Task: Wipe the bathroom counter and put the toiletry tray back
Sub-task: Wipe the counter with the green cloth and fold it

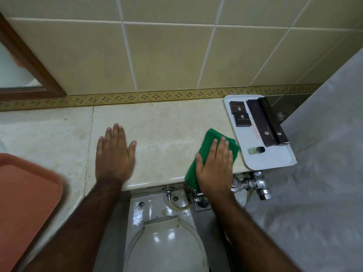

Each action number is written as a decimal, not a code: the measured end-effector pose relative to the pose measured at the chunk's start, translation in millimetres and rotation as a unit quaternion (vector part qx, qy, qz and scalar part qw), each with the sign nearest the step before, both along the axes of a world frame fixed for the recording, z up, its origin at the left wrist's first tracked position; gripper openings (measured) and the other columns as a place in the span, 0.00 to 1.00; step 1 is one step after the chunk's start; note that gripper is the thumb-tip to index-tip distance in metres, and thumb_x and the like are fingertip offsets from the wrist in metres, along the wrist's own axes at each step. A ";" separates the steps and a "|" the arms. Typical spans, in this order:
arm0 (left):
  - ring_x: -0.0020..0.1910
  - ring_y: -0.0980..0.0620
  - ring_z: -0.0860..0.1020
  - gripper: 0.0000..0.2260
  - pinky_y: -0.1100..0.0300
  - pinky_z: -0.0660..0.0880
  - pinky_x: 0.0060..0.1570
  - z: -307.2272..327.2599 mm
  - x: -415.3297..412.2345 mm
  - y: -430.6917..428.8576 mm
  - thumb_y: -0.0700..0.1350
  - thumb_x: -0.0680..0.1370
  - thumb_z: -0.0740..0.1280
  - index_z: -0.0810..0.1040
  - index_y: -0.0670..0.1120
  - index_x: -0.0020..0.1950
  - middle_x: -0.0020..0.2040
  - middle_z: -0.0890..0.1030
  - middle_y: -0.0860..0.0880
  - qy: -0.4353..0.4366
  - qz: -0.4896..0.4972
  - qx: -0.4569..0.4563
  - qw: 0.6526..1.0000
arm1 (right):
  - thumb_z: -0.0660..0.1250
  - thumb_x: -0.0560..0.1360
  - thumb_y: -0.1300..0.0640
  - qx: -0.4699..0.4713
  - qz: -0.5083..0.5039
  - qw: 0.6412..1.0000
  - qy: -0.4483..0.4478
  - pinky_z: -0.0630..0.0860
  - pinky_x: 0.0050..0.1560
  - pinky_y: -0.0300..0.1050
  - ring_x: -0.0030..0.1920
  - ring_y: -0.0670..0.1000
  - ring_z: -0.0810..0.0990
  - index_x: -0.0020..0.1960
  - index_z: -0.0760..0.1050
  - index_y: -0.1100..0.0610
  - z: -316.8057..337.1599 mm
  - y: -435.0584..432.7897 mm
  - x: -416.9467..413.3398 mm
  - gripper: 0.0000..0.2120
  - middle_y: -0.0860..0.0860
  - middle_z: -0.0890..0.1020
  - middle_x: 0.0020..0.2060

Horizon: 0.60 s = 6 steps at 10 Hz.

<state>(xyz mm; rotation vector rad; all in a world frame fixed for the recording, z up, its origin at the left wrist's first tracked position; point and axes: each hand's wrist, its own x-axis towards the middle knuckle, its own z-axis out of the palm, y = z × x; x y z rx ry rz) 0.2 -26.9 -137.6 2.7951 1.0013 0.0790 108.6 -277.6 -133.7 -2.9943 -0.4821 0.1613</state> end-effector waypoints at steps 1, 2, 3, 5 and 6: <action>0.83 0.45 0.54 0.30 0.45 0.51 0.81 0.4 1.0 -0.3 0.58 0.85 0.47 0.55 0.43 0.83 0.84 0.55 0.44 -0.001 -0.001 -0.002 1.000 | 0.46 0.84 0.40 0.010 -0.076 0.997 0.004 0.48 0.83 0.60 0.84 0.61 0.48 0.83 0.48 0.66 1.0 19.0 4.6 0.38 0.64 0.50 0.83; 0.83 0.45 0.54 0.30 0.45 0.52 0.81 -0.6 2.3 0.6 0.59 0.85 0.47 0.54 0.43 0.83 0.84 0.56 0.45 -0.004 0.001 0.001 1.000 | 0.44 0.84 0.40 0.020 -0.064 0.998 0.015 0.47 0.83 0.60 0.84 0.62 0.46 0.83 0.46 0.65 5.8 52.0 37.0 0.38 0.64 0.49 0.83; 0.83 0.45 0.54 0.30 0.45 0.52 0.81 -2.6 1.5 1.8 0.59 0.85 0.47 0.54 0.43 0.83 0.84 0.56 0.45 -0.003 0.001 0.009 1.000 | 0.44 0.84 0.40 0.015 0.024 0.999 0.018 0.47 0.83 0.58 0.84 0.60 0.46 0.84 0.46 0.64 10.3 80.1 80.4 0.37 0.62 0.50 0.84; 0.83 0.44 0.55 0.30 0.45 0.53 0.81 -5.6 1.1 2.4 0.59 0.85 0.47 0.55 0.43 0.83 0.84 0.57 0.44 -0.010 -0.004 0.011 1.000 | 0.44 0.85 0.40 0.005 0.065 0.998 0.014 0.45 0.84 0.57 0.84 0.58 0.45 0.84 0.45 0.62 5.3 66.6 72.1 0.36 0.59 0.48 0.85; 0.83 0.43 0.56 0.30 0.44 0.53 0.81 -3.1 0.5 0.0 0.58 0.85 0.47 0.56 0.42 0.83 0.84 0.57 0.43 -0.004 -0.004 0.007 1.000 | 0.42 0.85 0.40 0.011 0.043 0.999 0.012 0.48 0.84 0.59 0.84 0.58 0.45 0.84 0.45 0.62 3.6 34.0 24.9 0.36 0.60 0.49 0.84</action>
